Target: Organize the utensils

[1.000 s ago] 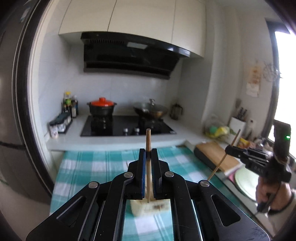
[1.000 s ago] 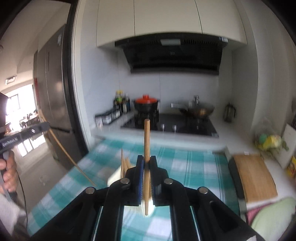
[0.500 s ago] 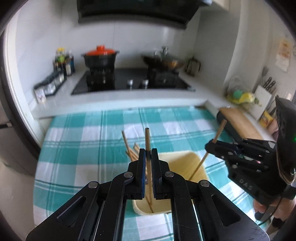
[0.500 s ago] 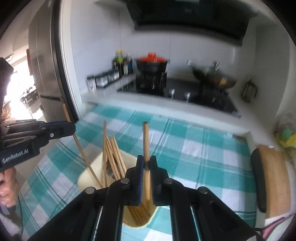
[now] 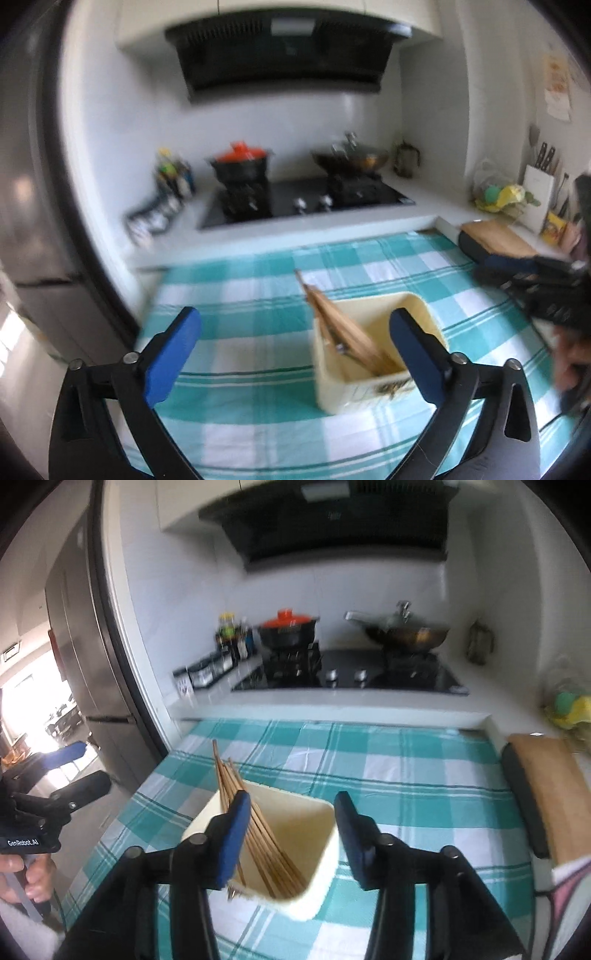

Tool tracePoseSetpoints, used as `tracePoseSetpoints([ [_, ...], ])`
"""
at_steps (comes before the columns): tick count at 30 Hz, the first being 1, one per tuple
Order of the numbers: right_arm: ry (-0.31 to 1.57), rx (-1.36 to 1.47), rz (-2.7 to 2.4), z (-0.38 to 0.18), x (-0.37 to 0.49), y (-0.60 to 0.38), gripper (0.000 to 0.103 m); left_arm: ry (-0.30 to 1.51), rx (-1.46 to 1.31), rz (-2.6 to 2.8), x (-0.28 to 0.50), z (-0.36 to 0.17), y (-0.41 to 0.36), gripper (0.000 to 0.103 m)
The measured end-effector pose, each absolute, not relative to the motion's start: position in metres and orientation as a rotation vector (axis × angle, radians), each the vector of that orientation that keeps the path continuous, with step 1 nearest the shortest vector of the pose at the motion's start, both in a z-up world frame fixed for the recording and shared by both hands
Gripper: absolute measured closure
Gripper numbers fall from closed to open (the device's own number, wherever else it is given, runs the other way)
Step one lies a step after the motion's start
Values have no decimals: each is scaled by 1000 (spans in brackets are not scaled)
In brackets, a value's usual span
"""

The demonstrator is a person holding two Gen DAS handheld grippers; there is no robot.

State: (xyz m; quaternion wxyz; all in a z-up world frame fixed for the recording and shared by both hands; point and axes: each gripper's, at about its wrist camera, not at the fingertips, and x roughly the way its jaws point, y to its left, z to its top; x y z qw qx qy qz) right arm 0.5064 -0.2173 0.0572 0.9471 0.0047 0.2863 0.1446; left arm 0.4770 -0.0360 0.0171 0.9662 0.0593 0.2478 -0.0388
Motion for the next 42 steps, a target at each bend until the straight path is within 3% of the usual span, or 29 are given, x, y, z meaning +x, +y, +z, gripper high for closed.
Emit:
tracePoseSetpoints([
  [1,561,1,276,62,493,-218,37,478,147,-58,454,17,-38,0],
  [3,513,-12,229,70,458,-219,25,482,171,-56,425,11,-41,0],
  [10,479,-42,143,67,343,-206,0,484,148,-43,334,-11,-56,0],
  [21,495,-102,125,68,268,-180,0,492,49,32,270,0,-46,0],
  [42,502,-95,131,71,255,-166,0,523,33,57,260,4,-42,0],
])
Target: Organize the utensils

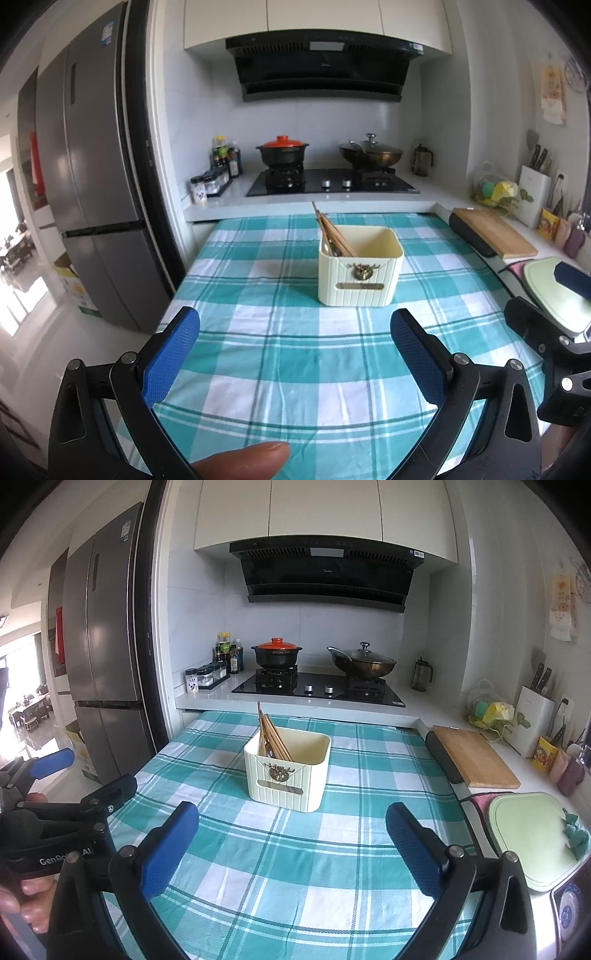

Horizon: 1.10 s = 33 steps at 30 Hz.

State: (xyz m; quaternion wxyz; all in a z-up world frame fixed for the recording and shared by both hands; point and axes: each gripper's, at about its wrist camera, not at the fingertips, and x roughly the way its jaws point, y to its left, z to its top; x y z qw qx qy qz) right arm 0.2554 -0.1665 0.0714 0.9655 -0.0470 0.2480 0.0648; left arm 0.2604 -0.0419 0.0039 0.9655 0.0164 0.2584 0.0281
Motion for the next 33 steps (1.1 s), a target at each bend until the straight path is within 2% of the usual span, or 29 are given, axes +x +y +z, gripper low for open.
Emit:
tracePoseSetpoints([
  [33,507,-93,103,72,249,-167,0,544,40,60,259,2,-44,0],
])
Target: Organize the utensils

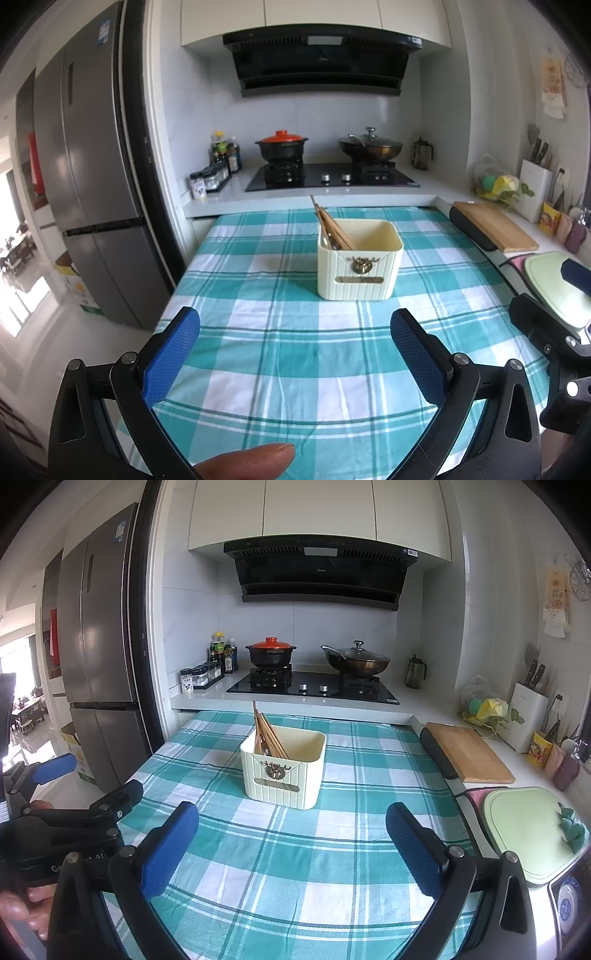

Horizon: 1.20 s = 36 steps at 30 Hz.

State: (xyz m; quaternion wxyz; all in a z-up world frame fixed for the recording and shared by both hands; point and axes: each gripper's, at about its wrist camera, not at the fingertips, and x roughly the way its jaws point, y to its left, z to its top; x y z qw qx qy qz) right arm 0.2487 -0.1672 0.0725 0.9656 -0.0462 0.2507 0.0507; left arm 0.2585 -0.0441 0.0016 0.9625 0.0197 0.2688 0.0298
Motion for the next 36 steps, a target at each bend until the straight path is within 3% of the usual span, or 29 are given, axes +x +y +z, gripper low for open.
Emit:
tracePoseSetpoints([
  [36,507,-96,82,73,247,-172,0,552,55,47,258,-2,-51,0],
])
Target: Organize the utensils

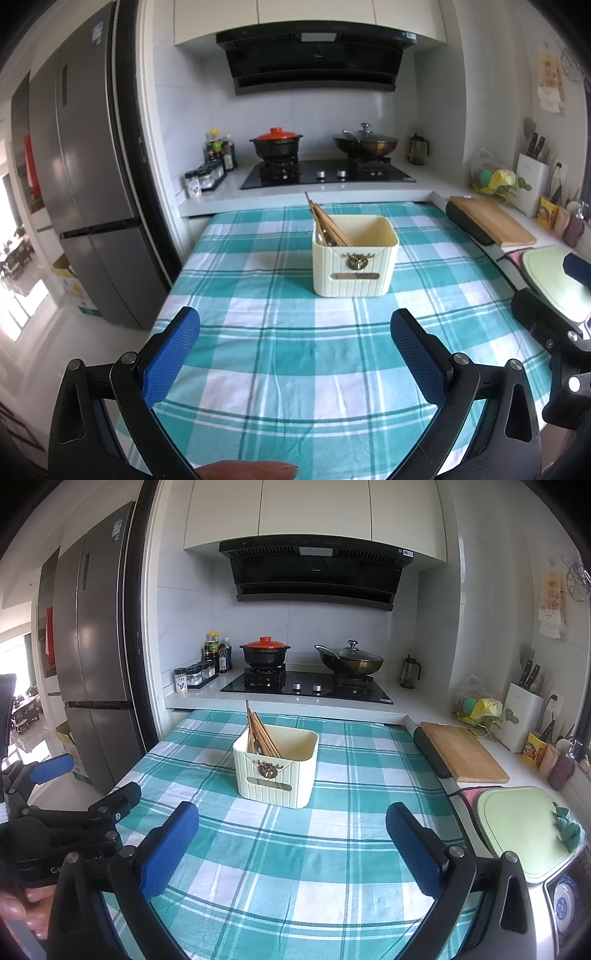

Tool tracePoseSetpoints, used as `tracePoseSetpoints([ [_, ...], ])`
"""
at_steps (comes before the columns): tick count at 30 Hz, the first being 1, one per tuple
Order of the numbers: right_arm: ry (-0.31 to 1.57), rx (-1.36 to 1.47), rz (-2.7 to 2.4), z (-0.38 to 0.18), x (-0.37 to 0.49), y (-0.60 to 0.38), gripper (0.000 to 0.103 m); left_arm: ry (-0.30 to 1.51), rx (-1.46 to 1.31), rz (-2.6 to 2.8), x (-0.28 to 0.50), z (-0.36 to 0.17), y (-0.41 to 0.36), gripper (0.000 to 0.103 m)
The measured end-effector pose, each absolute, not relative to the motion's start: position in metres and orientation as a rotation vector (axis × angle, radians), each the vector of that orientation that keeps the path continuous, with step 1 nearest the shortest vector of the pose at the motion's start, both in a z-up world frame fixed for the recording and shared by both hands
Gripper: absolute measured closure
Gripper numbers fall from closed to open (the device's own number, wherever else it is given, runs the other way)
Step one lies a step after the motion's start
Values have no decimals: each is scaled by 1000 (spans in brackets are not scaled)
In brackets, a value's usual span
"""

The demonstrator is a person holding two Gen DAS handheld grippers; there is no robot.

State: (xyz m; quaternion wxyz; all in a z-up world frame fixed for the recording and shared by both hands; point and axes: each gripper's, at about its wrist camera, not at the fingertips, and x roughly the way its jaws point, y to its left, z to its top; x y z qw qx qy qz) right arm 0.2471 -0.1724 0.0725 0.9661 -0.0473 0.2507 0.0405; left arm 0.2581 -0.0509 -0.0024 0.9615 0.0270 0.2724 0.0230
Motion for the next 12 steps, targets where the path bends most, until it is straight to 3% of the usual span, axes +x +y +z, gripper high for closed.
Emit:
tracePoseSetpoints([
  [12,514,-95,64,72,251,-177,0,508,22,39,254,3,-44,0],
])
